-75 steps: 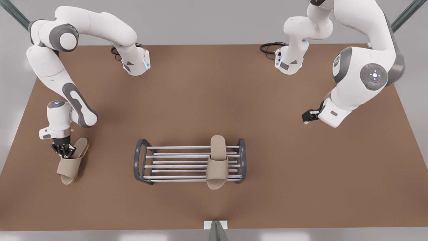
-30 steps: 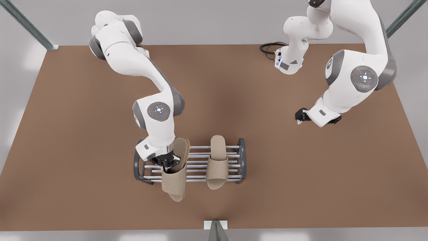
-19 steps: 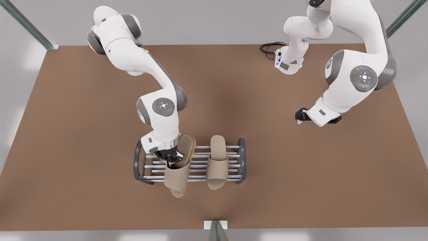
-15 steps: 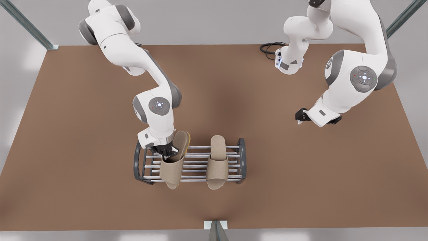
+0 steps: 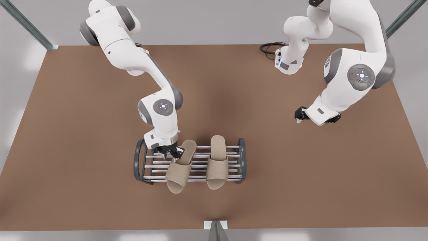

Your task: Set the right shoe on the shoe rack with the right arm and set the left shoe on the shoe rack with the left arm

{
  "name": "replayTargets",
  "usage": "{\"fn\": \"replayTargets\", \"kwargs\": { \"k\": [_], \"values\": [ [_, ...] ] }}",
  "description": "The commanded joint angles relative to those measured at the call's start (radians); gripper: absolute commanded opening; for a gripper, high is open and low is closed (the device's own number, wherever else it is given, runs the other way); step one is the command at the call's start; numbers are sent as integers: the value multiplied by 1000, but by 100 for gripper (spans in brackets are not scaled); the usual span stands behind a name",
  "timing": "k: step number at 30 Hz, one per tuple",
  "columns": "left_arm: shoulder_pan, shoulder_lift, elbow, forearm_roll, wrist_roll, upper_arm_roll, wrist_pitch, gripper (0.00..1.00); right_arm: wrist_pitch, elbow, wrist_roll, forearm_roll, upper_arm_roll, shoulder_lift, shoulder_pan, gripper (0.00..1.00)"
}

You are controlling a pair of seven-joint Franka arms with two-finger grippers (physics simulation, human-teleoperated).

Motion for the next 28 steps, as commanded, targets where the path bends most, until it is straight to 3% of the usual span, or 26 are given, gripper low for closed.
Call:
{"fn": "replayTargets", "kwargs": {
  "k": [1,5,10,12,15,18,21,24,25,26,28],
  "values": [
    [0,-1,1,2,-1,0,2,100,4,-7,29,6,11,-11,-1,100],
    [2,-4,-1,1,-1,0,-3,100,-33,-7,32,12,19,-44,1,100],
    [2,-13,-2,1,-1,-2,-13,100,-206,33,96,15,164,-85,3,100],
    [6,-30,2,1,-1,-9,-35,100,-568,346,93,30,264,-80,3,100],
    [14,-35,-1,1,-1,-14,-47,100,-948,673,-244,30,261,-148,-111,100],
    [14,-36,-4,1,-1,-17,-81,100,-905,667,-752,167,259,-185,-507,100],
    [17,-35,-1,1,-2,-15,-81,100,-761,480,-904,167,269,-203,-620,100],
    [15,-32,-4,1,-38,-19,-84,100,-606,259,-913,211,154,-240,-498,100],
    [17,-27,-5,1,-38,-18,-82,100,-565,213,-916,223,150,-245,-472,100],
    [17,-25,-5,1,-38,-18,-81,100,-565,211,-936,234,103,-251,-409,100],
    [17,-21,-4,1,-38,-18,-72,100,-563,222,-1042,293,94,-240,-435,100]
  ]
}}
